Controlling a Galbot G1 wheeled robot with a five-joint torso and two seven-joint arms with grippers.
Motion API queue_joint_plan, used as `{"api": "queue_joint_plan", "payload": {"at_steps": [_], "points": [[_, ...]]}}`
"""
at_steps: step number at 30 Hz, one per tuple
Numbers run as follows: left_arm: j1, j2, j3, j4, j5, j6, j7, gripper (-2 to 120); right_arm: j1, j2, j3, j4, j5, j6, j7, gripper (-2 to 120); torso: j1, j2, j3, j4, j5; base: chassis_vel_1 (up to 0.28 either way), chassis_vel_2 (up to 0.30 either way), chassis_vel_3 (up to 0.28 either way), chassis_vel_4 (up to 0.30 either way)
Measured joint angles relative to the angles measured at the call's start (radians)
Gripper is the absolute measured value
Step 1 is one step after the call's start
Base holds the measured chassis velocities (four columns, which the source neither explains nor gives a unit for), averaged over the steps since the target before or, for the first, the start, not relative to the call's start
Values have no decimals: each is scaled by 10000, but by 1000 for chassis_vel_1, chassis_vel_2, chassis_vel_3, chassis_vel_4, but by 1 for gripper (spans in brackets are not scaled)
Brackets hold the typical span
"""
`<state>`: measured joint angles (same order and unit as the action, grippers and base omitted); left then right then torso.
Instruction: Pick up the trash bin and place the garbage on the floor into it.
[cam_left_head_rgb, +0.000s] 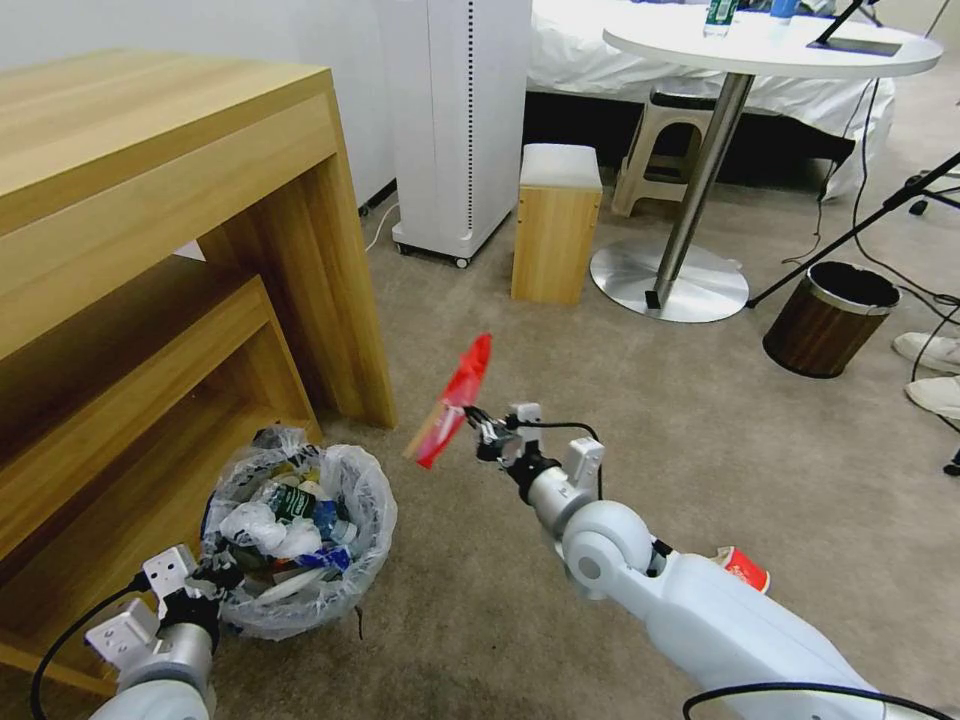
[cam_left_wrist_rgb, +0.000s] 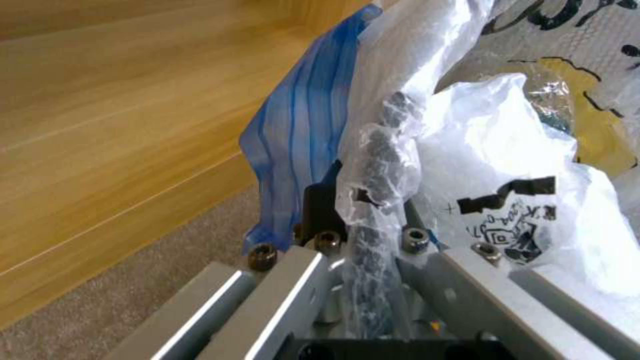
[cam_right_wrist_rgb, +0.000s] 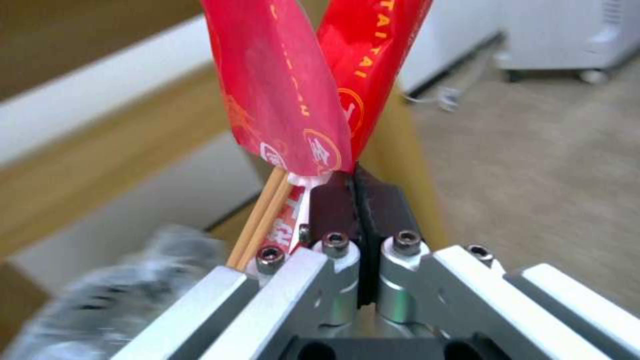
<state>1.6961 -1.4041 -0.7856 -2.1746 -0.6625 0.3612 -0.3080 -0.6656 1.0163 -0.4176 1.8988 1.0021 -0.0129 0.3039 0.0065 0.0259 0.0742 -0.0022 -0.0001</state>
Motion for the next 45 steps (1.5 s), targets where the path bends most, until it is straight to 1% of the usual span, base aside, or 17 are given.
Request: {"api": "queue_joint_plan", "payload": {"at_steps": [2, 5, 6, 8, 10, 12, 14, 16, 17, 20, 25, 29, 36, 41, 45], "points": [[18, -13, 0, -42, 5, 3, 0, 0, 118, 79, -173, 47, 1, 19, -8, 0, 0, 0, 0, 0, 0, 0, 0, 0, 0], [81, -55, -5, -206, 16, 21, 0, 0, 577, 459, -960, 110, -46, 137, -145, 0, 0, 0, 0, 0, -1, 0, 0, 0, 0], [81, -55, -5, -206, 16, 21, 0, 0, 577, 459, -960, 110, -46, 137, -145, 0, 0, 0, 0, 0, -1, 0, 0, 0, 0], [106, -68, -15, -286, 17, 35, 1, 0, 789, 755, -1351, 16, -79, 146, -254, 0, 1, 0, 0, 0, -1, 0, 0, 0, 0], [112, -72, -21, -308, 17, 37, 0, 0, 839, 828, -1439, -38, -88, 145, -285, 0, 1, 0, 0, 0, -1, 0, 0, 0, 0], [174, -92, -29, -432, 12, 59, 0, 0, 1127, 1193, -1935, -422, -152, 145, -364, 0, 1, 0, 1, 0, 0, 0, 0, 0, 0], [187, -98, -30, -456, 12, 65, -1, 0, 1189, 1249, -2044, -514, -169, 146, -374, 0, 0, 0, 0, 0, 0, 0, 0, 0, 0], [226, -140, -32, -548, 11, 85, -5, 0, 1462, 1616, -2626, -1051, -359, 241, -418, 0, 1, 0, 2, 0, 0, 0, 0, 0, 0], [239, -179, -33, -586, 21, 85, -5, 0, 1489, 1781, -2767, -1203, -411, 242, -416, 0, 1, 0, 1, 1, 0, 0, 0, 0, 0], [271, -248, -33, -639, 65, 85, -6, 0, 1482, 1890, -2881, -1272, -449, 197, -375, 0, 1, 0, 1, 0, 0, 0, 0, 0, 0], [354, -317, -35, -703, 149, 86, -4, 0, 1418, 1830, -3012, -1165, -545, 126, -297, 0, 1, 0, 2, -1, 0, 0, 0, 0, 0], [390, -328, -44, -773, 164, 84, -1, 0, 1375, 1680, -3101, -958, -566, -101, -147, 0, 1, 0, 1, -1, 1, 0, 0, 0, 0], [506, -358, -36, -976, 180, 64, 10, 0, 1320, 1471, -3541, -886, -831, -327, 255, 0, 1, 0, 1, -1, 1, 0, 0, 0, 0], [697, -386, -51, -1139, 224, 19, 44, 0, 1307, 1520, -3850, -1044, -1110, -417, 424, 0, 1, 0, 1, -1, 2, 0, 0, 0, 0], [737, -390, -61, -1164, 235, -5, 52, 0, 1305, 1541, -3861, -991, -1210, -513, 459, 0, 0, 0, 1, 0, 2, 0, 0, 0, 0]]}}
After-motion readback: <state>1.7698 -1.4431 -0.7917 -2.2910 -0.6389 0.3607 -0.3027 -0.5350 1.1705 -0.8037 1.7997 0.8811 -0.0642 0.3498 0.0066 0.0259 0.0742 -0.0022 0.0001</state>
